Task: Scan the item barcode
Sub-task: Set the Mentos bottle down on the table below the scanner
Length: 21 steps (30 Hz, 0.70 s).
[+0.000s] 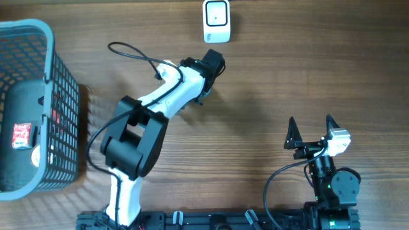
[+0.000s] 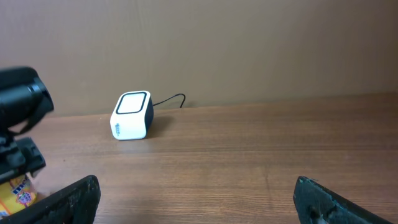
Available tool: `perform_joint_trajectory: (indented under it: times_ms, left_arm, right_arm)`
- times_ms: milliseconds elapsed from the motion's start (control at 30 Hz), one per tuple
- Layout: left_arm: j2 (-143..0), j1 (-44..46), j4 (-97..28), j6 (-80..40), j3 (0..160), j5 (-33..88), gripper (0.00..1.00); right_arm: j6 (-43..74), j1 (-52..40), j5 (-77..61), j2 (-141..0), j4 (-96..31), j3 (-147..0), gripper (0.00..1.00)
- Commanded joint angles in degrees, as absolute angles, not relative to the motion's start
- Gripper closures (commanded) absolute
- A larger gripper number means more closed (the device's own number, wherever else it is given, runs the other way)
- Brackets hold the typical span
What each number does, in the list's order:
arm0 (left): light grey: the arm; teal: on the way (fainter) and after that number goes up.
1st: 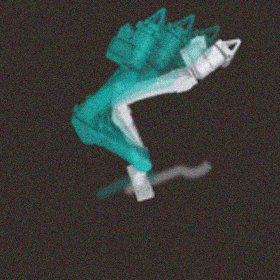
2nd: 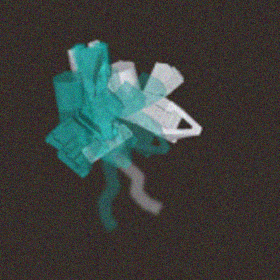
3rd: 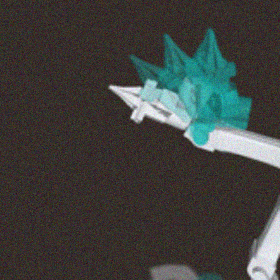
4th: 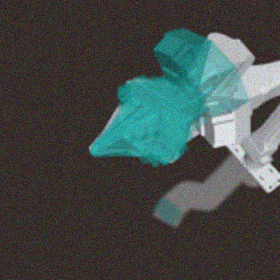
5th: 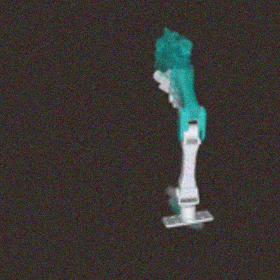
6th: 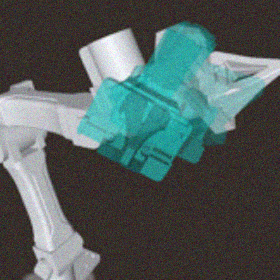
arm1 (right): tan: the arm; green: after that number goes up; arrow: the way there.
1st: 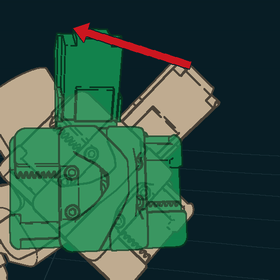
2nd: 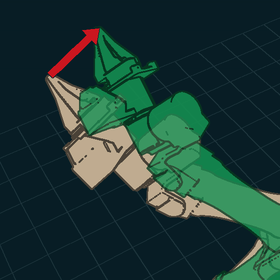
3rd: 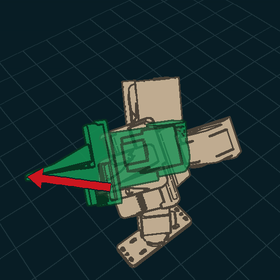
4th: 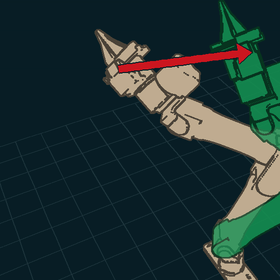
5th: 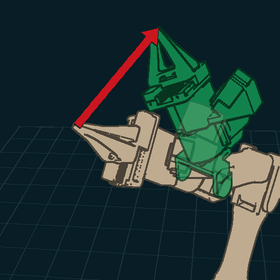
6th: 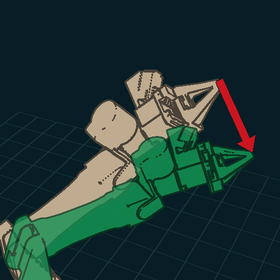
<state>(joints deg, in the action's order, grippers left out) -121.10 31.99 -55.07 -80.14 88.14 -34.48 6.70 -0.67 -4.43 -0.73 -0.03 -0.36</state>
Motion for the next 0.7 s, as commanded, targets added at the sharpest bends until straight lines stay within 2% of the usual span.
perform_joint_trajectory:
  times_ms: [0,200,433,600,667]
  left_arm:
    - [-113.5,34.0,-54.5,-75.0,89.2,-36.1,0.00]
    - [-108.1,36.3,-53.0,-64.9,89.2,-34.5,0.00]
    - [-98.3,35.9,-52.9,-40.7,89.2,-36.0,0.00]
    - [-85.8,30.5,-49.1,-19.7,89.4,-37.6,0.00]
    - [-78.5,25.4,-45.6,-13.5,89.4,-37.6,0.00]
  right_arm:
    - [7.6,-0.9,-3.9,-0.6,0.1,-0.3,0.00]
    - [7.6,-0.9,-3.8,-0.6,0.1,-0.3,0.00]
    - [7.6,-0.9,-3.8,-0.6,0.1,-0.3,0.00]
    - [7.6,-0.9,-3.9,-0.6,0.1,-0.3,0.00]
    - [7.6,-0.9,-3.8,-0.6,0.1,-0.3,0.00]
